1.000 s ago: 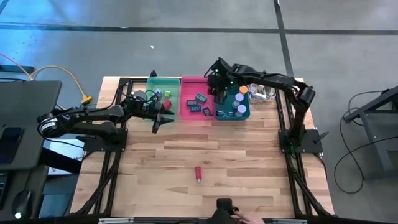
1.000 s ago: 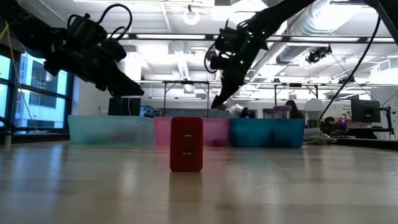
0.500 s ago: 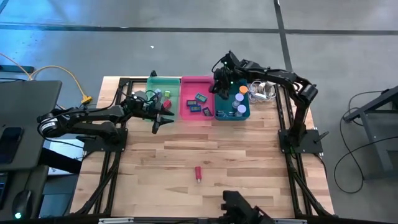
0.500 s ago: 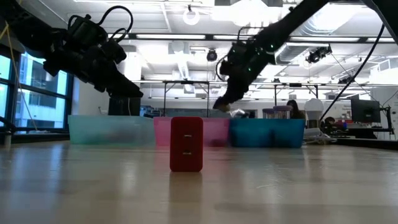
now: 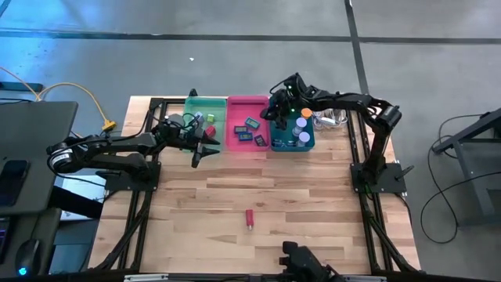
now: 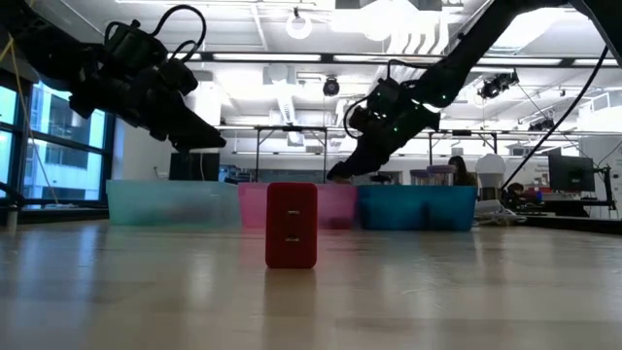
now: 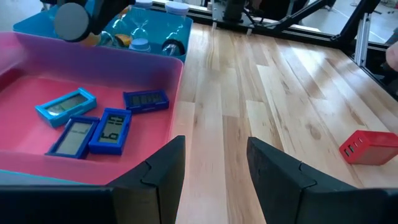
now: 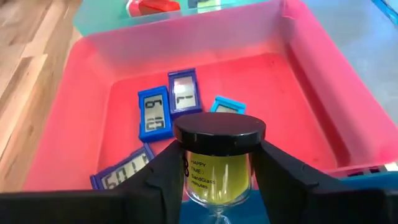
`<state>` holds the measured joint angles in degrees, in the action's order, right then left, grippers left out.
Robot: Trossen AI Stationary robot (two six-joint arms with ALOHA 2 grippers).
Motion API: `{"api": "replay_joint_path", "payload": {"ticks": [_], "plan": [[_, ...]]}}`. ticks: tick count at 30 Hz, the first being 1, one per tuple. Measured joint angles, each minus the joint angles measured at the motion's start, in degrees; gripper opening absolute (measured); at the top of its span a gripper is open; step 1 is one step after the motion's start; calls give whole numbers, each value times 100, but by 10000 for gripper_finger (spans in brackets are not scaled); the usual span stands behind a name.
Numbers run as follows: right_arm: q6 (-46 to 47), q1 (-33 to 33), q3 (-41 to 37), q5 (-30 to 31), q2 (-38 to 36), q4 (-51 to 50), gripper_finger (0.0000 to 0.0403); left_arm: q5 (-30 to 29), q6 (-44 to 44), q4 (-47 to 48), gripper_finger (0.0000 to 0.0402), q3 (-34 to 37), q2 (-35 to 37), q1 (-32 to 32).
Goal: Pick & Place Office items
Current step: Put the yellow black hourglass into the blue bin
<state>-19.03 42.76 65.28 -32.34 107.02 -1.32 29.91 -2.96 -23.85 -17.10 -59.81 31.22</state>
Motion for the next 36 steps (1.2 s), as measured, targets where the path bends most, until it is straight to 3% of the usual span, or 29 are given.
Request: {"api": "replay_joint_path", "payload": {"ticks": [11,25,30,36], "plan": [[-202,165,-31,214,-748,-405,155,28,98,-57,165,0,0,-1],[-279,818,-201,-720,-1018,-594,159,30,260,-146,165,0,0,-2],[-372,1076,-462,-759,-1345,-310,157,28,260,-270,165,0,0,0],[-127,1520,-980,-1312,-1576,653,162,28,260,-389,165,0,0,0]]}}
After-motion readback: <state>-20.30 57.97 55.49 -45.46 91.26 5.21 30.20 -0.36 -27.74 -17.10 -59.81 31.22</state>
